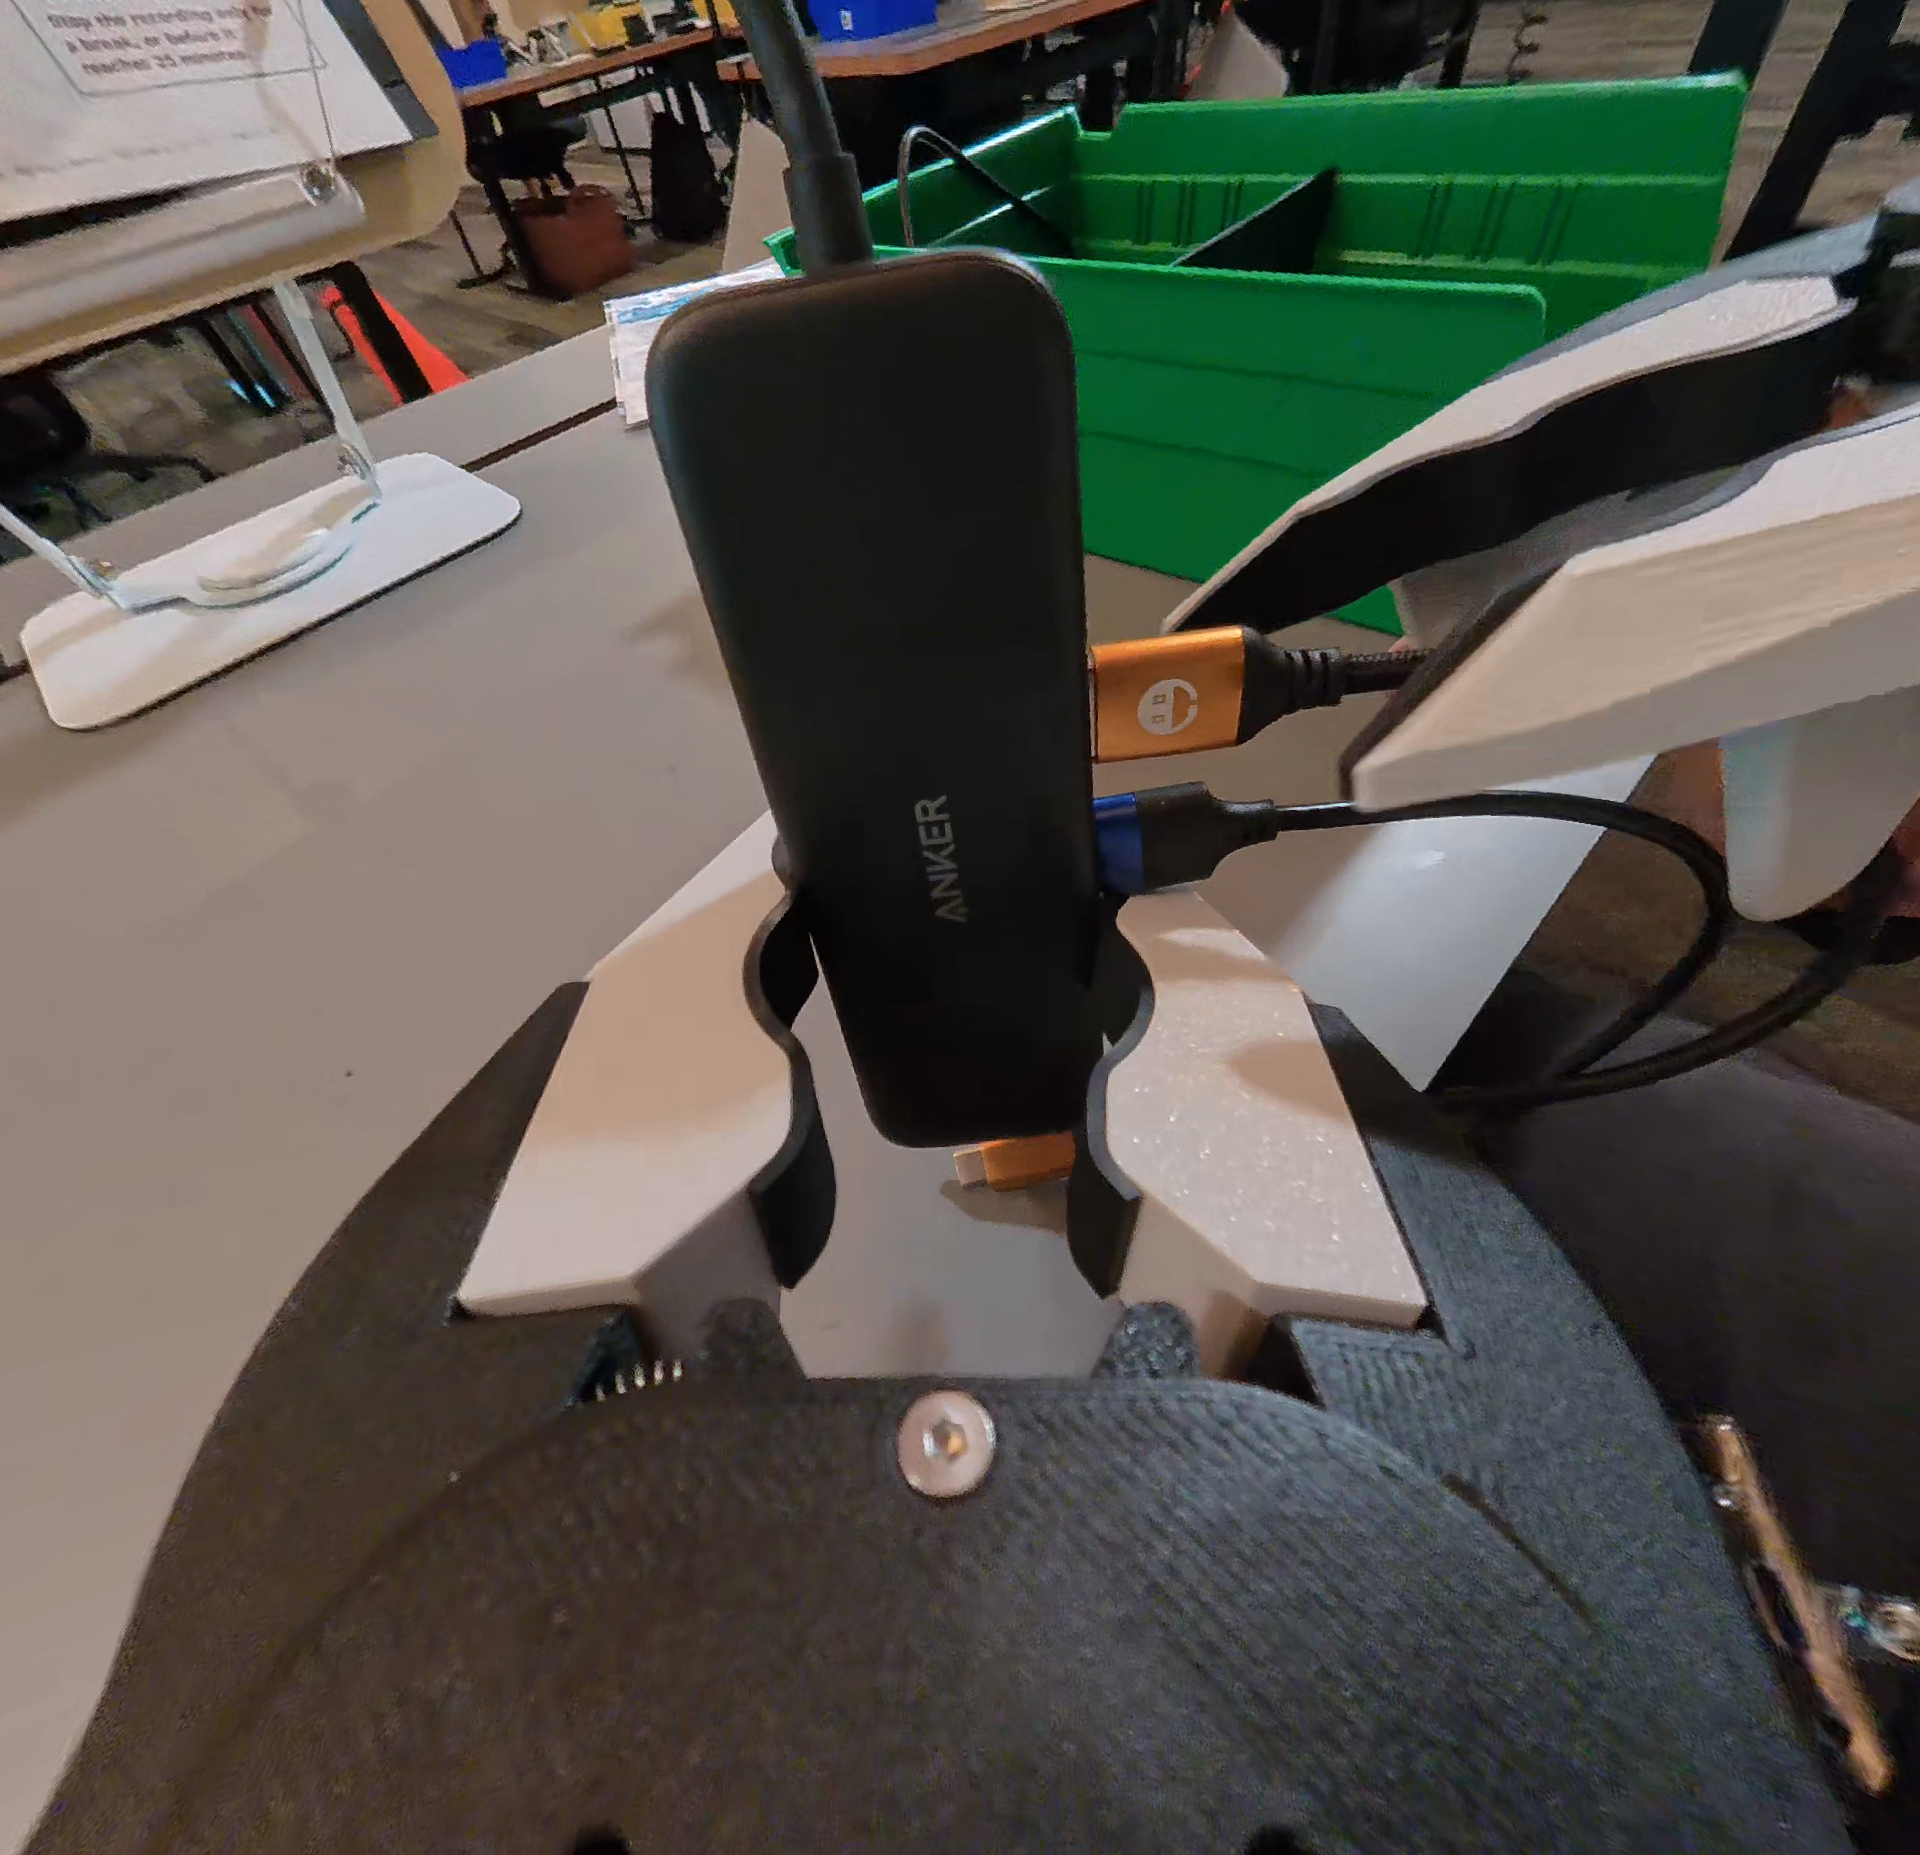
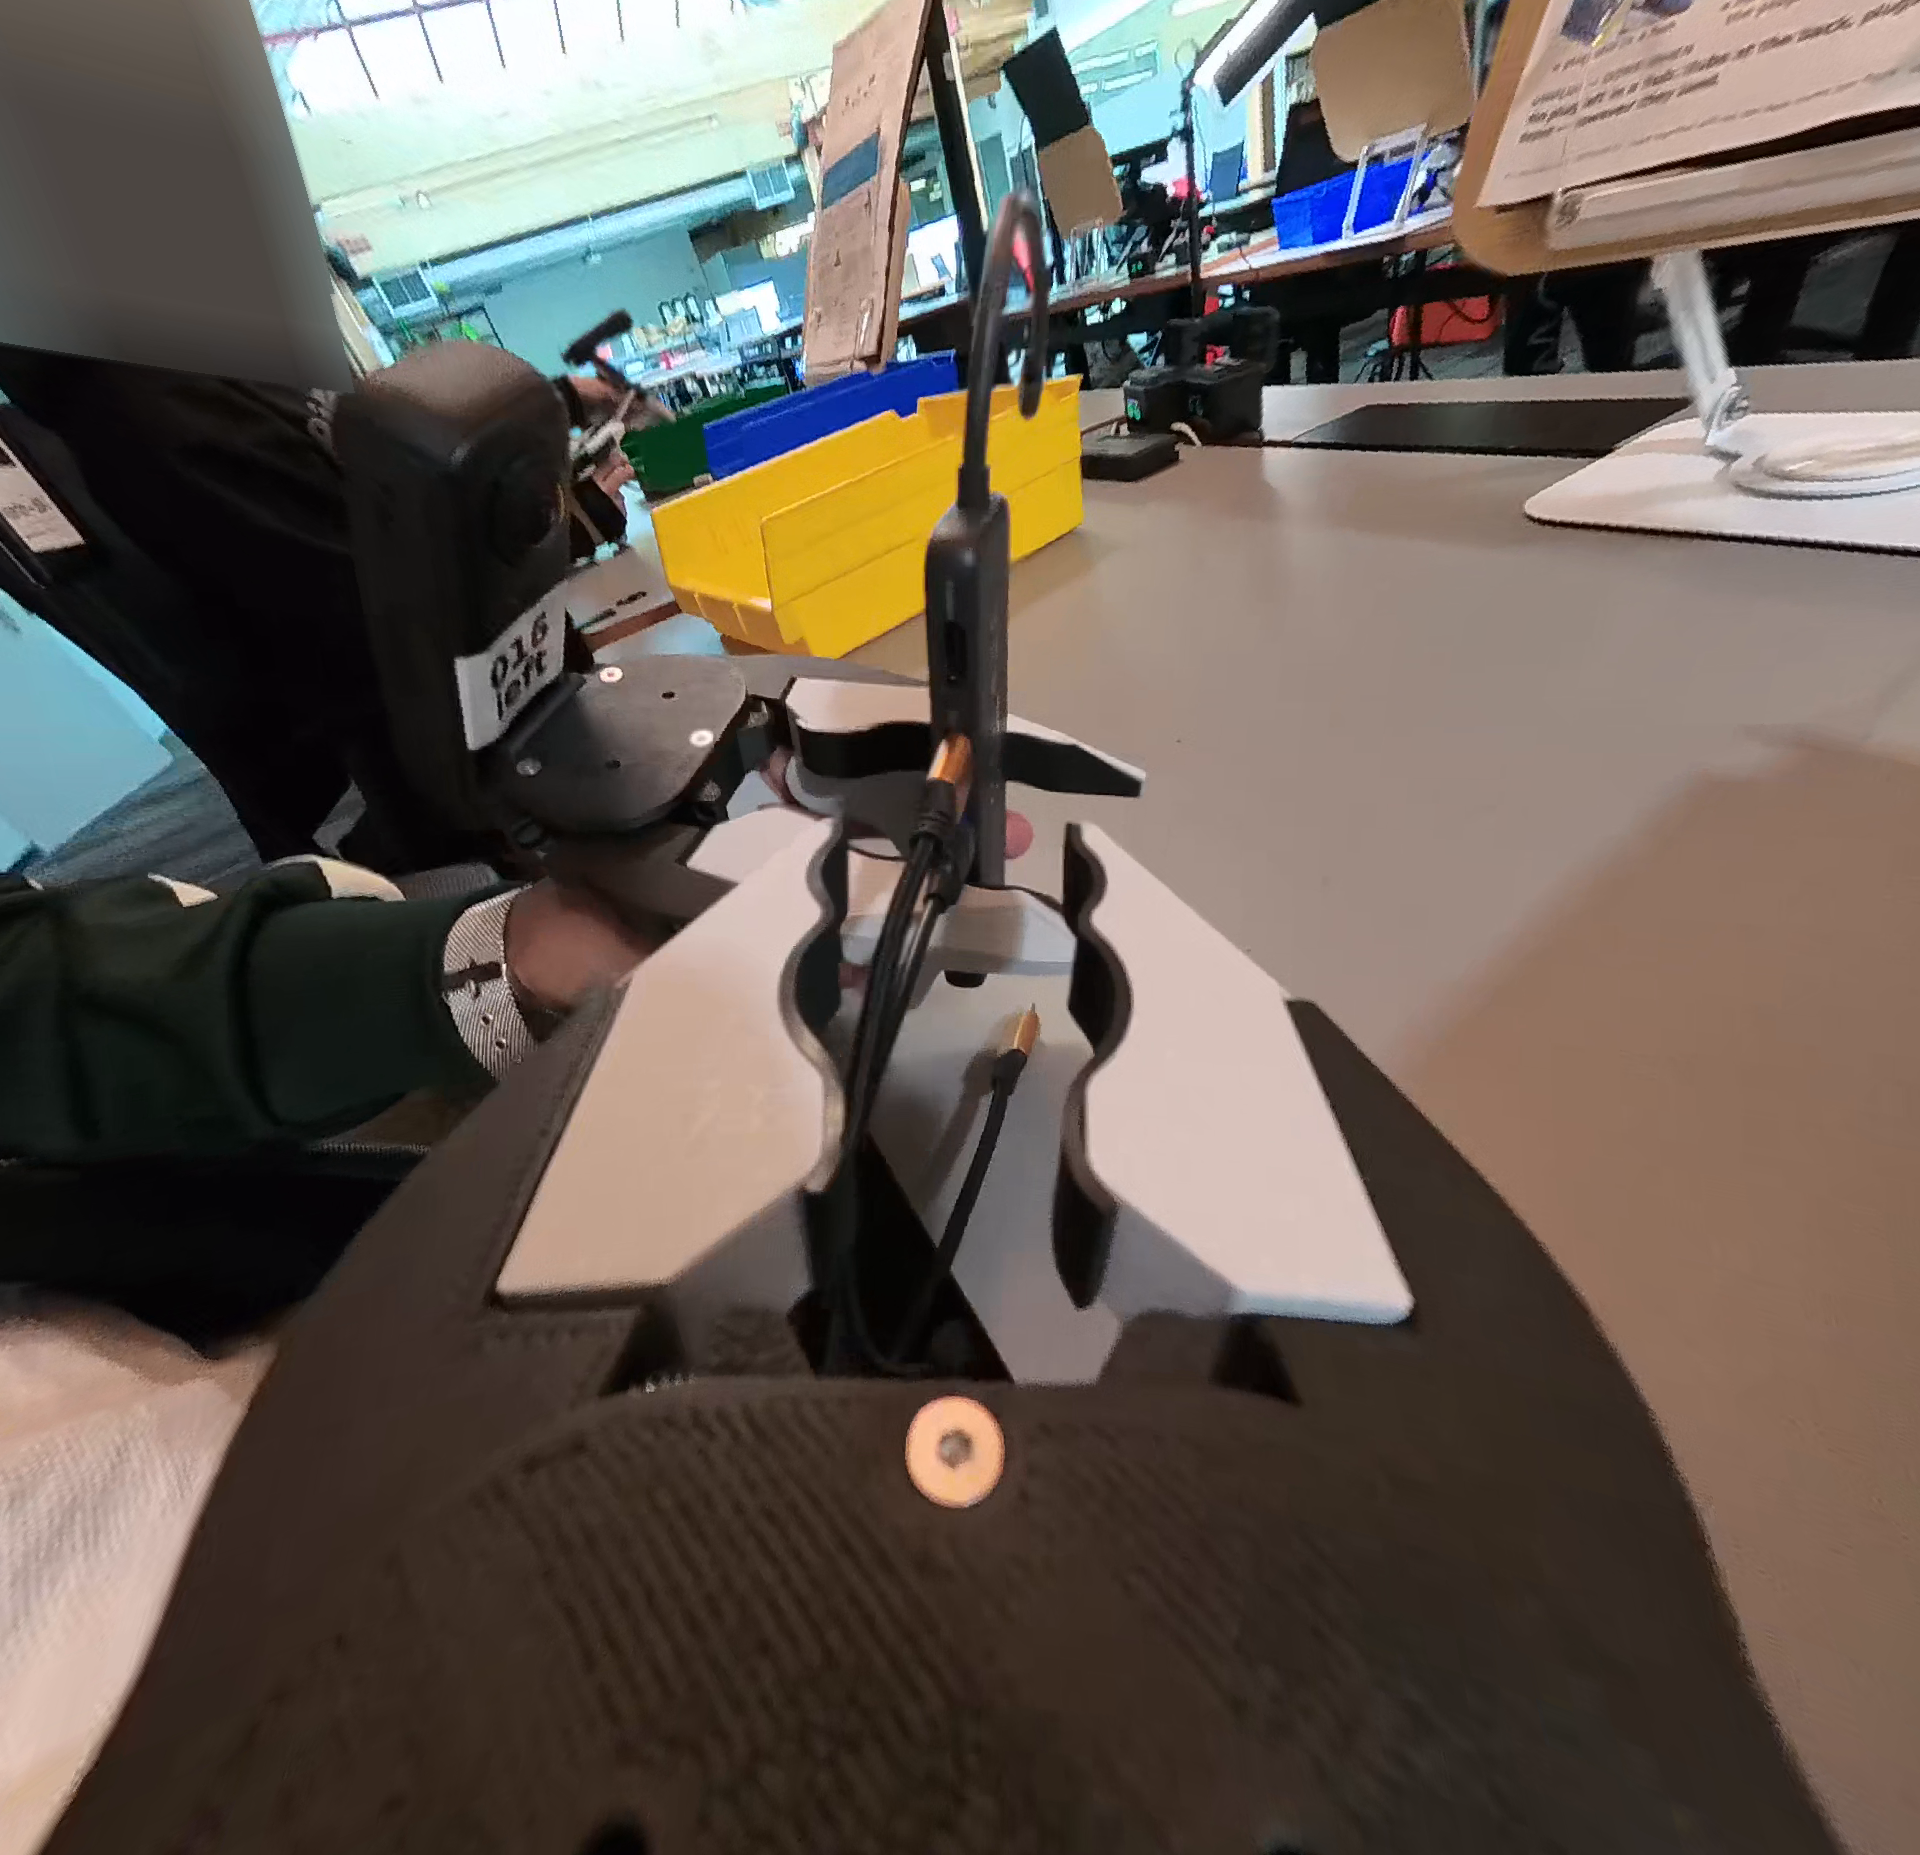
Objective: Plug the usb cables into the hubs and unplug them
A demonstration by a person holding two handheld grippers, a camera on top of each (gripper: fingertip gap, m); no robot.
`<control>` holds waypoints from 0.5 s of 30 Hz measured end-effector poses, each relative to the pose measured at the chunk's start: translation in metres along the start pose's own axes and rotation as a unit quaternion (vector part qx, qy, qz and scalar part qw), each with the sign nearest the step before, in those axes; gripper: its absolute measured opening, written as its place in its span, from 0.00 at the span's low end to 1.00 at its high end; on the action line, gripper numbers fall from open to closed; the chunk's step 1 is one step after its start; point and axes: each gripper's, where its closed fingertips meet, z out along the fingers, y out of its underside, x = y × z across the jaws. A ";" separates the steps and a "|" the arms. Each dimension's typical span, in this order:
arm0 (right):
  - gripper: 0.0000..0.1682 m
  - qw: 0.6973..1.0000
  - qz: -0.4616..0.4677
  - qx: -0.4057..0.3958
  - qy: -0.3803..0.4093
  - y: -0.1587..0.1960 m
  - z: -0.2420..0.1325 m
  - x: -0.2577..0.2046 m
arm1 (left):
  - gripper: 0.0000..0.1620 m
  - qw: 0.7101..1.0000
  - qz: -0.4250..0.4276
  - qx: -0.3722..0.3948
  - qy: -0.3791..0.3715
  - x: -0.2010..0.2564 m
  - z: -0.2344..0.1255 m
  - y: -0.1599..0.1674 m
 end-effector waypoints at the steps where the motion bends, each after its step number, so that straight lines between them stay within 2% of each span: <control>1: 0.24 1.000 -0.011 -0.008 0.003 0.003 0.002 -0.001 | 0.31 1.000 0.017 -0.001 -0.004 0.001 0.000 0.000; 3: 0.20 0.999 -0.035 -0.018 0.014 0.005 0.004 -0.003 | 0.31 0.999 0.048 -0.004 -0.009 0.005 0.000 0.000; 4: 0.15 0.998 -0.046 -0.019 0.023 0.005 0.003 -0.002 | 0.31 0.998 0.055 -0.005 -0.009 0.008 0.001 0.001; 5: 0.05 0.998 -0.056 -0.020 0.034 0.005 0.003 0.000 | 0.31 0.998 0.056 -0.006 -0.013 0.008 0.001 0.001; 6: 0.04 0.997 -0.061 -0.023 0.041 0.004 0.002 0.001 | 0.31 0.999 0.051 -0.008 -0.015 0.007 0.002 0.001; 15: 0.03 0.999 -0.021 -0.013 0.047 -0.005 0.006 -0.001 | 0.28 0.999 0.019 0.004 -0.037 -0.004 -0.001 -0.006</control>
